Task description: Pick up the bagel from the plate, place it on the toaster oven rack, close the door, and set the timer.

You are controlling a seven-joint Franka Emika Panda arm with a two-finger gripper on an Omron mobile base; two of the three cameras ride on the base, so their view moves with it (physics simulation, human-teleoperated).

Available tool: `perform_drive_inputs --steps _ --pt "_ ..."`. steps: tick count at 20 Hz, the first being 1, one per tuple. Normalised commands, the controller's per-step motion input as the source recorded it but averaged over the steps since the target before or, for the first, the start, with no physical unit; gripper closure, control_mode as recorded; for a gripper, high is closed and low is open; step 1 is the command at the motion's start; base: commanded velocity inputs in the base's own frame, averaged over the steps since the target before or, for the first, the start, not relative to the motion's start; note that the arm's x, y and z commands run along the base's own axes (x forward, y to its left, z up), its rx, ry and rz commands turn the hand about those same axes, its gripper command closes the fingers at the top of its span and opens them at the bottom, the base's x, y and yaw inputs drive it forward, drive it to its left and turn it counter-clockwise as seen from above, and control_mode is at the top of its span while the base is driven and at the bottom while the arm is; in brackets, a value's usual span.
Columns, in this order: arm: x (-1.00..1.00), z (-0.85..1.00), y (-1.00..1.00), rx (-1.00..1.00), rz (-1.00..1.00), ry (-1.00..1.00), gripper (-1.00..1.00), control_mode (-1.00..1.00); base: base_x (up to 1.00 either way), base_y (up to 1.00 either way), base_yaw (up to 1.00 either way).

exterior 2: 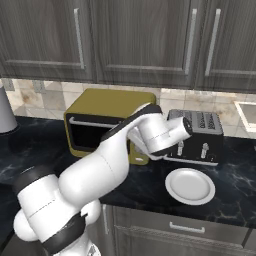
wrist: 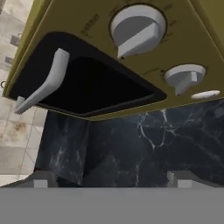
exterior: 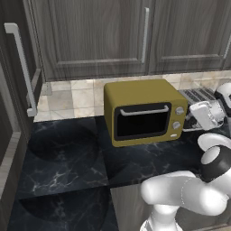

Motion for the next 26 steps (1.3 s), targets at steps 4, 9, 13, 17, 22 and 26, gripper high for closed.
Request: perform_drive_inputs --steps 4,9,13,17,22,26 --pt "0.0 -0.24 0.3 -0.16 -0.09 -0.16 -1.0 -1.0 0.0 0.0 0.0" --pt "0.04 -0.23 0.02 -0.13 -0.11 -0.05 -1.0 -1.0 0.0 0.0 0.0" --pt "0.25 -0.1 -0.15 -0.07 -0.07 0.0 -1.0 -1.0 0.0 0.0 0.0" --pt "0.35 0.0 -0.24 -0.05 -0.02 0.0 -1.0 -1.0 0.0 0.0 0.0" --pt "0.32 -0.02 -0.26 -0.03 0.0 0.0 -1.0 -1.0 0.0 0.0 0.0" --pt "0.1 -0.19 -0.17 -0.02 0.0 0.0 -1.0 -1.0 0.0 0.0 0.0"
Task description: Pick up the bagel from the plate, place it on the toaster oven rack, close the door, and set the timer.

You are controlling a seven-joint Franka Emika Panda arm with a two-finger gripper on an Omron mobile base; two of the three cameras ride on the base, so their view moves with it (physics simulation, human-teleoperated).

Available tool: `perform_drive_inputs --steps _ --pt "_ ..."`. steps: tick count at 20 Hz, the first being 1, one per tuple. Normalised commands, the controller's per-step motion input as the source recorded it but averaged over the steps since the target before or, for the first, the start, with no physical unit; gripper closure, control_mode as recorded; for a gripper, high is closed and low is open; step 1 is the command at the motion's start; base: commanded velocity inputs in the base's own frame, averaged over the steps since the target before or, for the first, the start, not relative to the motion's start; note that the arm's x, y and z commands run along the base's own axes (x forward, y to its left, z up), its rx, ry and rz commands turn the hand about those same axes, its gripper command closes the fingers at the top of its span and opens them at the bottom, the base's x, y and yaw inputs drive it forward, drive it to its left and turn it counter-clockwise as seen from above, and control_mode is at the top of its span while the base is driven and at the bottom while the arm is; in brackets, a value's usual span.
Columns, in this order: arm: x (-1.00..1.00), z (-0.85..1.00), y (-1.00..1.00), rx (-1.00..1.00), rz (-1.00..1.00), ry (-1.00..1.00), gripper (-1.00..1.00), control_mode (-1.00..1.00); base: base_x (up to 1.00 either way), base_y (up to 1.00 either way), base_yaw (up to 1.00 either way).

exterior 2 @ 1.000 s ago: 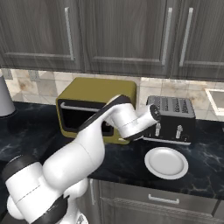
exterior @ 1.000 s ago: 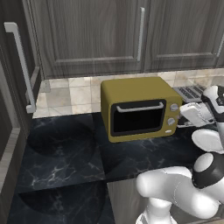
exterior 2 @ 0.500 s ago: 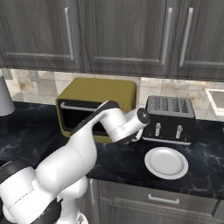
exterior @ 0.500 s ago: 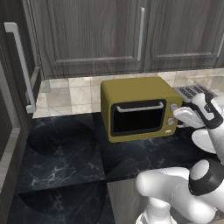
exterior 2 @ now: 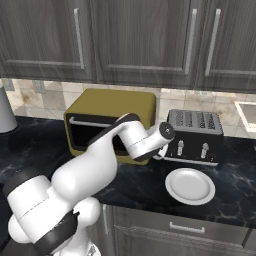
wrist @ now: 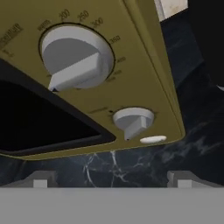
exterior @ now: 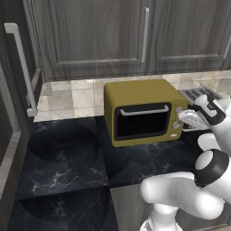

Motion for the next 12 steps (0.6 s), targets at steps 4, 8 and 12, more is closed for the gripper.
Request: perform_drive_inputs --steps 4,8,12 --pt "0.0 -0.27 -0.02 -0.02 0.0 0.0 -1.0 -1.0 0.0 0.0 0.0" --pt "0.0 -0.12 0.0 -0.01 0.0 0.0 -1.0 -1.0 0.0 0.0 0.0" --pt "0.02 0.0 0.06 0.0 0.0 0.0 -1.0 -1.0 0.0 0.0 0.0"
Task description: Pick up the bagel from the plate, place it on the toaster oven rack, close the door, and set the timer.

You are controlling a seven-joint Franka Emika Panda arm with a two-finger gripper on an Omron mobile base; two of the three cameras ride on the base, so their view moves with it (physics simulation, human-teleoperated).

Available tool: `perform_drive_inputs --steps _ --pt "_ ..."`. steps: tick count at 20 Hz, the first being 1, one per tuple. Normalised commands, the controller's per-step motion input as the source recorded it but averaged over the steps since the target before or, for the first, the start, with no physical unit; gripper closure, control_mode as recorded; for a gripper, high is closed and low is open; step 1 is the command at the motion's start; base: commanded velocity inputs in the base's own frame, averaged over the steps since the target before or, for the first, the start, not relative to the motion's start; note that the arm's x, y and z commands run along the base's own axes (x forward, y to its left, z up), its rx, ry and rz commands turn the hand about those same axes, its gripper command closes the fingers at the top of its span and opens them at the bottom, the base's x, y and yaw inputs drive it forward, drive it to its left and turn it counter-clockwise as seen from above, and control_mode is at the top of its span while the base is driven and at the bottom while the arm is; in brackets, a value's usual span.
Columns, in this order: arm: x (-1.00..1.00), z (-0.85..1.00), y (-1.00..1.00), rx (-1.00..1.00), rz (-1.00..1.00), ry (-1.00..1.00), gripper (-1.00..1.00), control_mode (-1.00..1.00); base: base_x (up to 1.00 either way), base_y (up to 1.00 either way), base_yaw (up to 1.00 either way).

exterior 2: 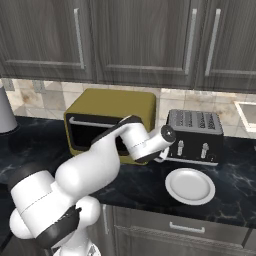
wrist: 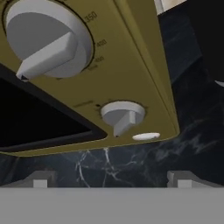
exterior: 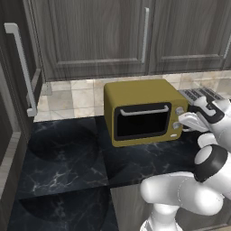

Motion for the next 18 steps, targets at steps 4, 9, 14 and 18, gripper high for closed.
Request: perform_drive_inputs --steps 4,9,14,18 --pt "0.06 0.0 0.12 0.0 0.0 0.0 -1.0 -1.0 0.0 0.0 0.0" --pt "0.02 -0.02 0.12 0.0 0.0 0.0 -1.0 -1.0 0.0 0.0 0.0" --pt "0.14 -0.01 0.07 0.0 0.0 0.0 -1.0 -1.0 0.0 0.0 0.0" --pt "0.21 -0.1 0.0 0.0 0.0 0.0 -1.0 -1.0 0.0 0.0 0.0"
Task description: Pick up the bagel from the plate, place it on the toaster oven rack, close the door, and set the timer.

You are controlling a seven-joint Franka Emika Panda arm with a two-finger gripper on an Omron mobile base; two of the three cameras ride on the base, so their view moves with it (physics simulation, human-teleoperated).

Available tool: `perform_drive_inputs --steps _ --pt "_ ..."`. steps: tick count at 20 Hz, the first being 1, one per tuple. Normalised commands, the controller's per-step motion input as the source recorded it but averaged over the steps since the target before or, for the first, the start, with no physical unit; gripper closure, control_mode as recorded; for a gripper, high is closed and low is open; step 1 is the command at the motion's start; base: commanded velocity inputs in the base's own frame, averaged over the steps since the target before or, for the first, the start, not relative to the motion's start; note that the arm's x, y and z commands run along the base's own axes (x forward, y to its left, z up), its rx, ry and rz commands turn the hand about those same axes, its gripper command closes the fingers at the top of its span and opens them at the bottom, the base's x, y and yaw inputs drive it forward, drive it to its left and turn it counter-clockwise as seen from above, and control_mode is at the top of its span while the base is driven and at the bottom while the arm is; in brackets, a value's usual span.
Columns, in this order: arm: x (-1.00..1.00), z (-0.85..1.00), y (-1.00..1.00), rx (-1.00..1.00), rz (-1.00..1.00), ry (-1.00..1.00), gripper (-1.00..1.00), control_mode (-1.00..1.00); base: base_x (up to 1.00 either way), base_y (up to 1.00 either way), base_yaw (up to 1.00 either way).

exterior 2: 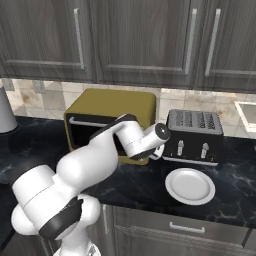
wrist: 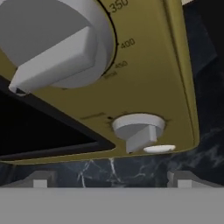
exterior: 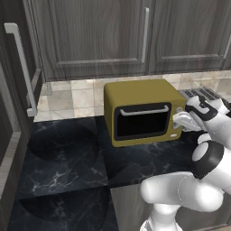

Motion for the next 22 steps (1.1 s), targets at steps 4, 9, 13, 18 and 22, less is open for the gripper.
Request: perform_drive_inputs --steps 4,9,13,18,22 --pt "0.18 -0.15 -0.01 0.0 0.0 0.0 -1.0 -1.0 0.0 0.0 0.0" --pt "0.11 -0.16 -0.03 0.0 0.0 0.0 -1.0 -1.0 0.0 0.0 0.0" --pt "0.13 -0.09 0.0 0.0 0.0 0.0 -1.0 -1.0 0.0 0.0 0.0" --pt "0.2 -0.01 0.0 0.0 0.0 0.0 -1.0 -1.0 0.0 0.0 0.0" --pt "0.23 0.0 -0.03 0.0 0.0 0.0 -1.0 -1.0 0.0 0.0 0.0"
